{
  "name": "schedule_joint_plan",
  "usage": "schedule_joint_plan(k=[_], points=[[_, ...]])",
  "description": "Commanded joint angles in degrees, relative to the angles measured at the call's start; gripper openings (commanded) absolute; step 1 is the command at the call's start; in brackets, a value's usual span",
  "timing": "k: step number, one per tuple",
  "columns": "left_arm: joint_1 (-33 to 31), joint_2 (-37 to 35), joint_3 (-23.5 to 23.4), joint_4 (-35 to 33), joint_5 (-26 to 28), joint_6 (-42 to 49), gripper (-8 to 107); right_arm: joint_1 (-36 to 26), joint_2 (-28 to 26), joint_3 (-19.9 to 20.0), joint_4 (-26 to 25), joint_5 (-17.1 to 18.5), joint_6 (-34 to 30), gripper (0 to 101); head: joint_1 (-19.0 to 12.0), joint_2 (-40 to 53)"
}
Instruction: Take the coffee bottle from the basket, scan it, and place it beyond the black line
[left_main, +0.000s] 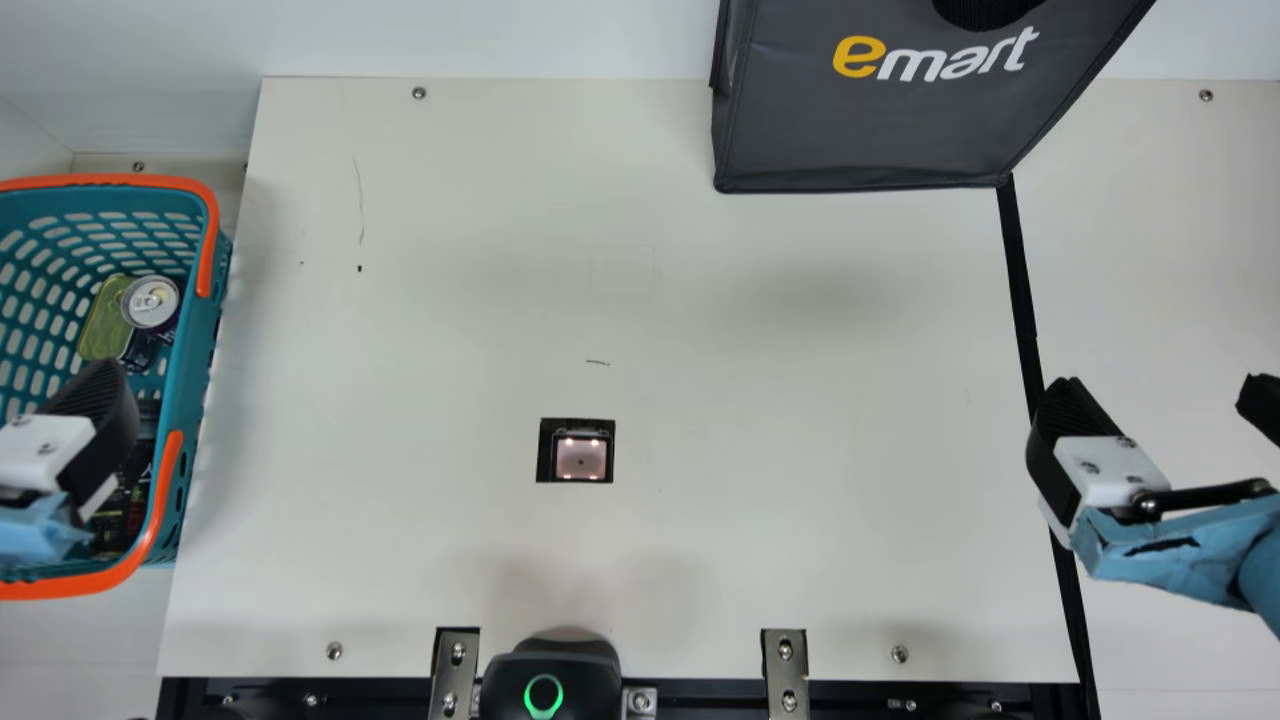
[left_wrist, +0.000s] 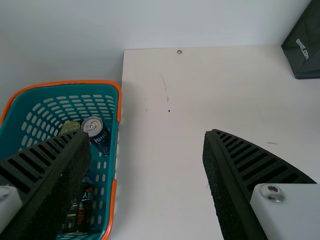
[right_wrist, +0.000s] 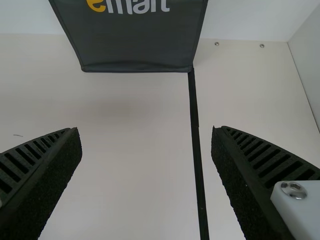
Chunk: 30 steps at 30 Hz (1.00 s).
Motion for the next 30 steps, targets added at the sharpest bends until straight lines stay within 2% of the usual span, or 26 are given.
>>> schedule_joint_plan(k=[1,10,12,30], points=[[0.00,0.00,0.00,0.00,0.00,0.00,90,0.00,0.00,0.00,0.00,0.00,0.00,84,-0.96,0.09],[0.00,0.00,0.00,0.00,0.00,0.00,90,0.00,0.00,0.00,0.00,0.00,0.00,25,-0.96,0.09],[0.00,0.00,0.00,0.00,0.00,0.00,90,0.00,0.00,0.00,0.00,0.00,0.00,29,-0.96,0.09],[0.00,0.00,0.00,0.00,0.00,0.00,90,0.00,0.00,0.00,0.00,0.00,0.00,89,-0.96,0.09]])
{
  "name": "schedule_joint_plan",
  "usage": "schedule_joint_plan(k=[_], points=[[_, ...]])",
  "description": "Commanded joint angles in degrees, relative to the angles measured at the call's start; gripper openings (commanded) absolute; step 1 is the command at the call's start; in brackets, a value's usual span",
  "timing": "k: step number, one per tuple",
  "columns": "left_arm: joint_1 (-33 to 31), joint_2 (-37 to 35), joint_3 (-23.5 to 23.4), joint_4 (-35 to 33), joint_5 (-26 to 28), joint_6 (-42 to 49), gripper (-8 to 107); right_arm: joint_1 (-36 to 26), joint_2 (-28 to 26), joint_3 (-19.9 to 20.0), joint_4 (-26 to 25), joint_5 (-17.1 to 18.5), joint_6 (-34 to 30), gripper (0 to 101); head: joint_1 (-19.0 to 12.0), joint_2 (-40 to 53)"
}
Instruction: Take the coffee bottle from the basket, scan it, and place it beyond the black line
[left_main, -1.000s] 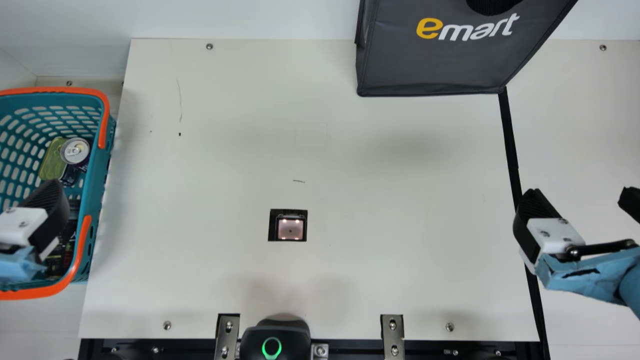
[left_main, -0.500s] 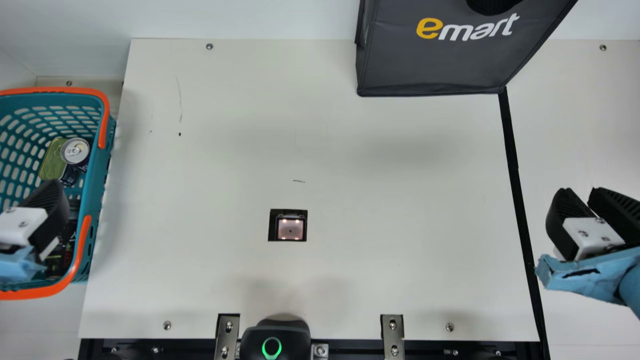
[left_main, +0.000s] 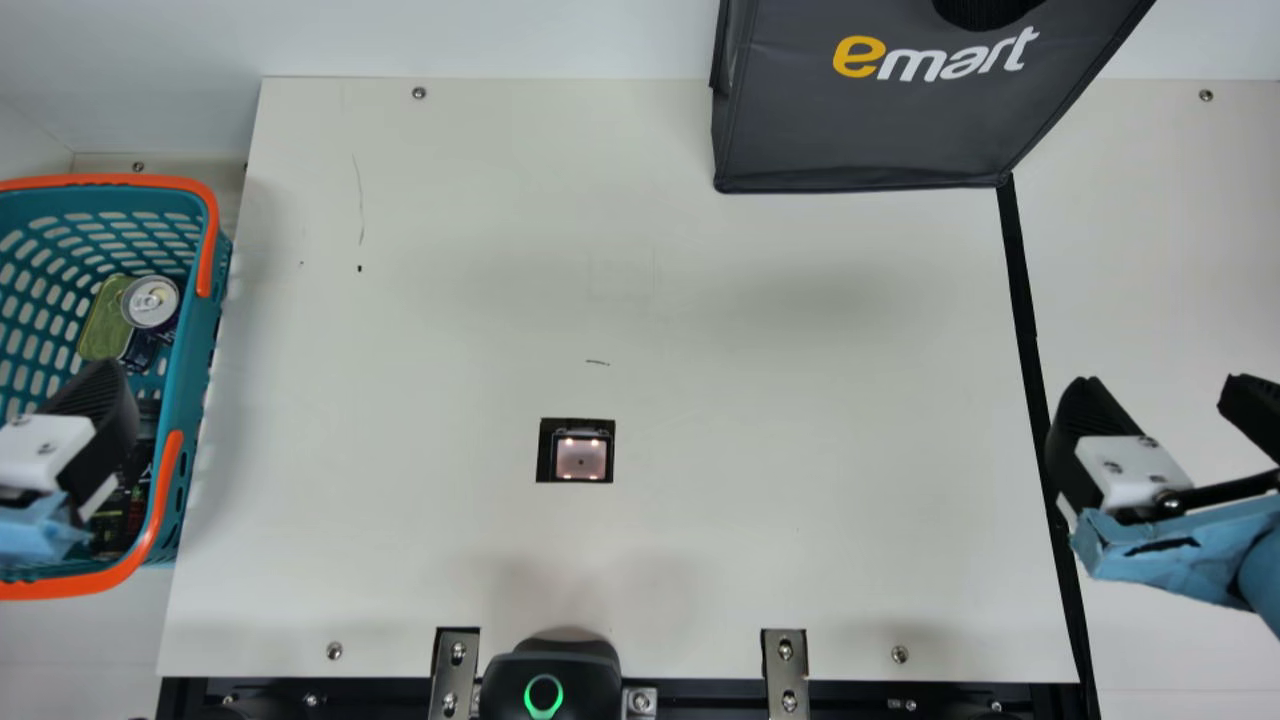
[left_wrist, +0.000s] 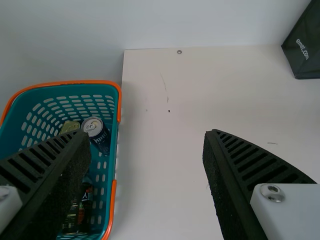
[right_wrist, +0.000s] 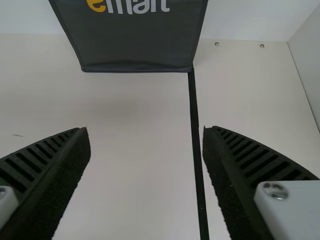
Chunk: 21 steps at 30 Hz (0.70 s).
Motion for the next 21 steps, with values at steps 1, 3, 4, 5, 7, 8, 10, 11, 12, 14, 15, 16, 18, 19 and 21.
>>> schedule_joint_plan(k=[1,3,4,5,7,8,10,11,12,14,15,16,18,19,21], points=[[0.00,0.00,0.00,0.00,0.00,0.00,90,0.00,0.00,0.00,0.00,0.00,0.00,91,-0.96,0.09],[0.00,0.00,0.00,0.00,0.00,0.00,90,0.00,0.00,0.00,0.00,0.00,0.00,91,-0.96,0.09],[0.00,0.00,0.00,0.00,0.00,0.00,90,0.00,0.00,0.00,0.00,0.00,0.00,91,-0.96,0.09],[0.00,0.00,0.00,0.00,0.00,0.00,90,0.00,0.00,0.00,0.00,0.00,0.00,91,-0.96,0.09],[0.00,0.00,0.00,0.00,0.00,0.00,90,0.00,0.00,0.00,0.00,0.00,0.00,91,-0.96,0.09],[0.00,0.00,0.00,0.00,0.00,0.00,90,0.00,0.00,0.00,0.00,0.00,0.00,91,-0.96,0.09],[0.00,0.00,0.00,0.00,0.00,0.00,90,0.00,0.00,0.00,0.00,0.00,0.00,91,-0.96,0.09],[0.00,0.00,0.00,0.00,0.00,0.00,90,0.00,0.00,0.00,0.00,0.00,0.00,91,-0.96,0.09],[0.00,0.00,0.00,0.00,0.00,0.00,90,0.00,0.00,0.00,0.00,0.00,0.00,91,-0.96,0.09],[0.00,0.00,0.00,0.00,0.00,0.00,90,0.00,0.00,0.00,0.00,0.00,0.00,91,-0.96,0.09],[0.00,0.00,0.00,0.00,0.00,0.00,90,0.00,0.00,0.00,0.00,0.00,0.00,91,-0.96,0.09],[0.00,0.00,0.00,0.00,0.00,0.00,90,0.00,0.00,0.00,0.00,0.00,0.00,91,-0.96,0.09],[0.00,0.00,0.00,0.00,0.00,0.00,90,0.00,0.00,0.00,0.00,0.00,0.00,91,-0.96,0.09],[0.00,0.00,0.00,0.00,0.00,0.00,90,0.00,0.00,0.00,0.00,0.00,0.00,91,-0.96,0.09],[0.00,0.00,0.00,0.00,0.00,0.00,90,0.00,0.00,0.00,0.00,0.00,0.00,91,-0.96,0.09]])
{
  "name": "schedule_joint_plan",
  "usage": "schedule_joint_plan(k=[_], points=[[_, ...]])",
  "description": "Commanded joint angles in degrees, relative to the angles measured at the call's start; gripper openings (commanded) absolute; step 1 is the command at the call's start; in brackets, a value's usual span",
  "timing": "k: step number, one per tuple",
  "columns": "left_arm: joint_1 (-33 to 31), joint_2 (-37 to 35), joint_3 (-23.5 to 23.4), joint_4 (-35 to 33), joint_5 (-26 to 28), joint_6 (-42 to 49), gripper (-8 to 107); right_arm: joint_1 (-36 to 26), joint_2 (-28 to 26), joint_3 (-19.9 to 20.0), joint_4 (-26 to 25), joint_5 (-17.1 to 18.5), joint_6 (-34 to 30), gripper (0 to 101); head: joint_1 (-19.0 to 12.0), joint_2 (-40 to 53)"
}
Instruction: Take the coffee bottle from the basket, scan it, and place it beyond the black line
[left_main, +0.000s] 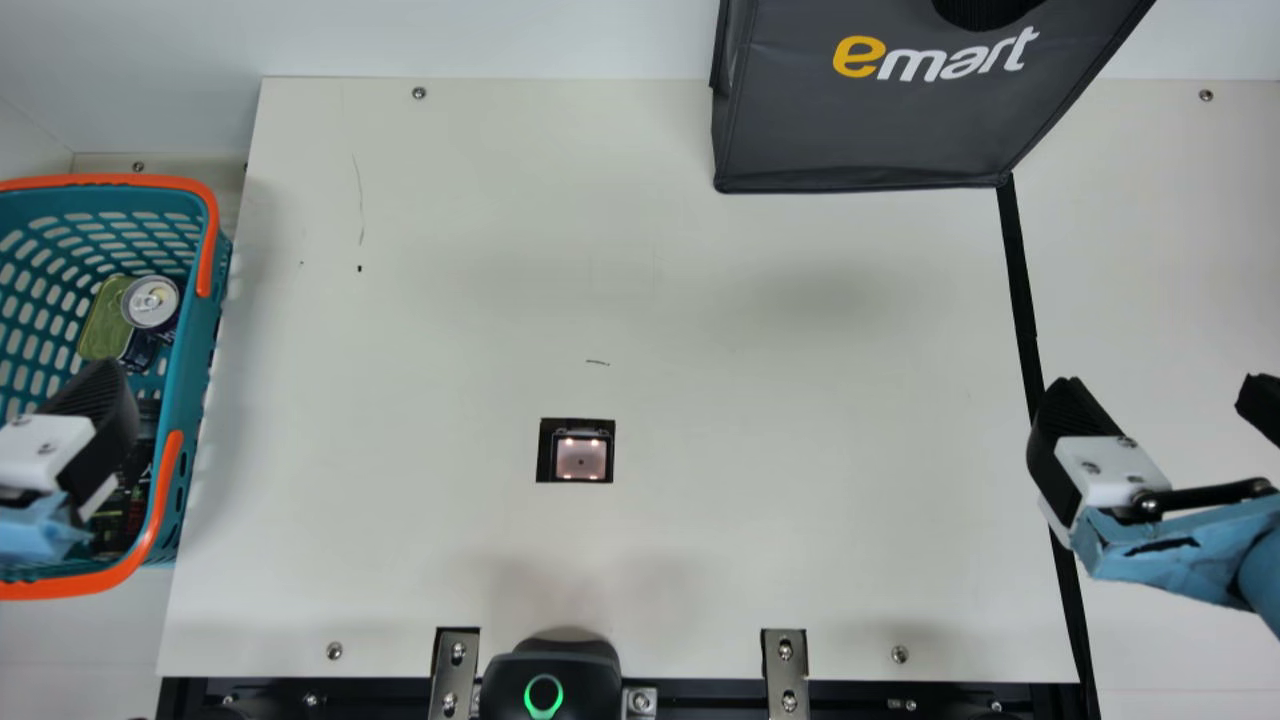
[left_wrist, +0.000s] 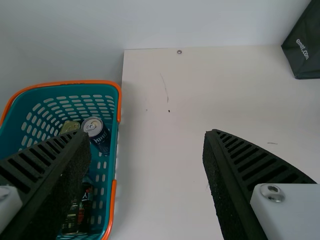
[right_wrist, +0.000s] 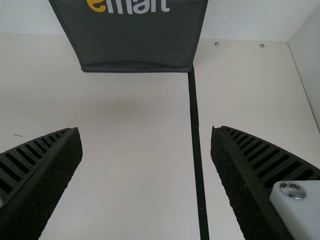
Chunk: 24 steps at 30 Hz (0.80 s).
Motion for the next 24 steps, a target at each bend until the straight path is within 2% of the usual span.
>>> schedule_joint_plan(k=[1,24], points=[[0.00,0.00,0.00,0.00,0.00,0.00,90,0.00,0.00,0.00,0.00,0.00,0.00,91,-0.96,0.09],[0.00,0.00,0.00,0.00,0.00,0.00,90,0.00,0.00,0.00,0.00,0.00,0.00,91,-0.96,0.09]])
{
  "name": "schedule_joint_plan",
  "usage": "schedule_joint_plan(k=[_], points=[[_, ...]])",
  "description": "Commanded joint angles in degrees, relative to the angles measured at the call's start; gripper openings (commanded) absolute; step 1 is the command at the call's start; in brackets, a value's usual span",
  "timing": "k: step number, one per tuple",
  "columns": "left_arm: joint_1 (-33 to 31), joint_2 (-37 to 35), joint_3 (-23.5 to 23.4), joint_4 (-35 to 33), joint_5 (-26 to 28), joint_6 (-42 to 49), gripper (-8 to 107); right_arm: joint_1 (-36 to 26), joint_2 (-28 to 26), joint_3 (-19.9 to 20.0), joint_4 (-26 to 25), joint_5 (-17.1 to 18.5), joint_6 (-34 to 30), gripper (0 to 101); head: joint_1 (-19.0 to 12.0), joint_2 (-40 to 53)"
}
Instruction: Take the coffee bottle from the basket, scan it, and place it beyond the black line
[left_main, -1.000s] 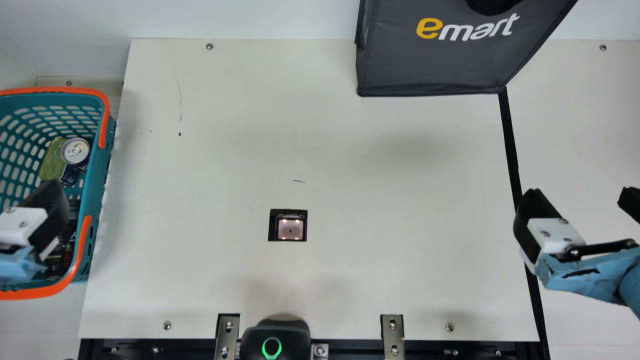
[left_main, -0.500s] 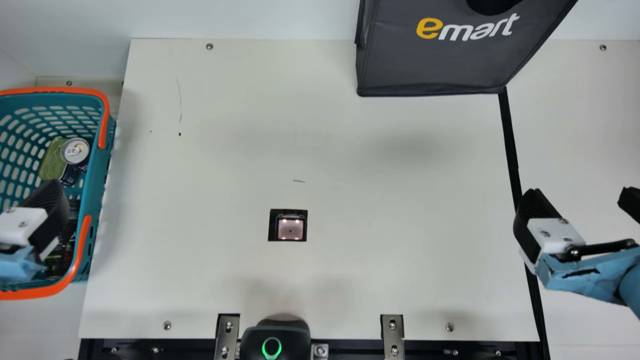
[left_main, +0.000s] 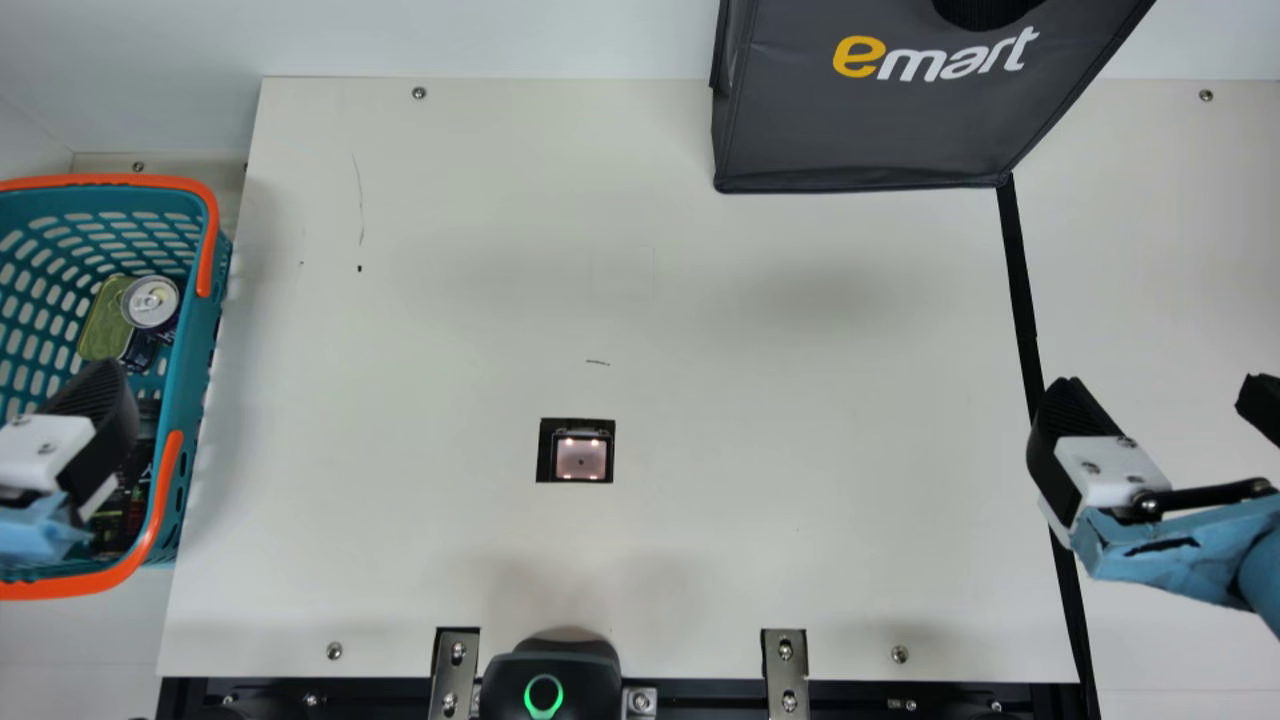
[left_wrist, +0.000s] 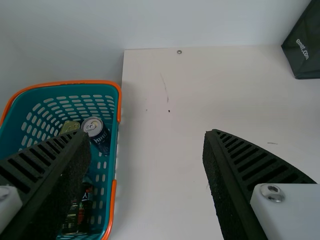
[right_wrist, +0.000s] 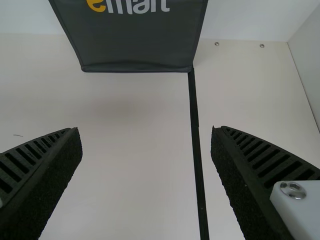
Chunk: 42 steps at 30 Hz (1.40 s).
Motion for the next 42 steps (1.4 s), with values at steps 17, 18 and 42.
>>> schedule_joint_plan(k=[17,18,42], points=[[0.00,0.00,0.00,0.00,0.00,0.00,90,0.00,0.00,0.00,0.00,0.00,0.00,91,-0.96,0.18],[0.00,0.00,0.00,0.00,0.00,0.00,90,0.00,0.00,0.00,0.00,0.00,0.00,91,-0.96,0.18],[0.00,0.00,0.00,0.00,0.00,0.00,90,0.00,0.00,0.00,0.00,0.00,0.00,91,-0.96,20.18]])
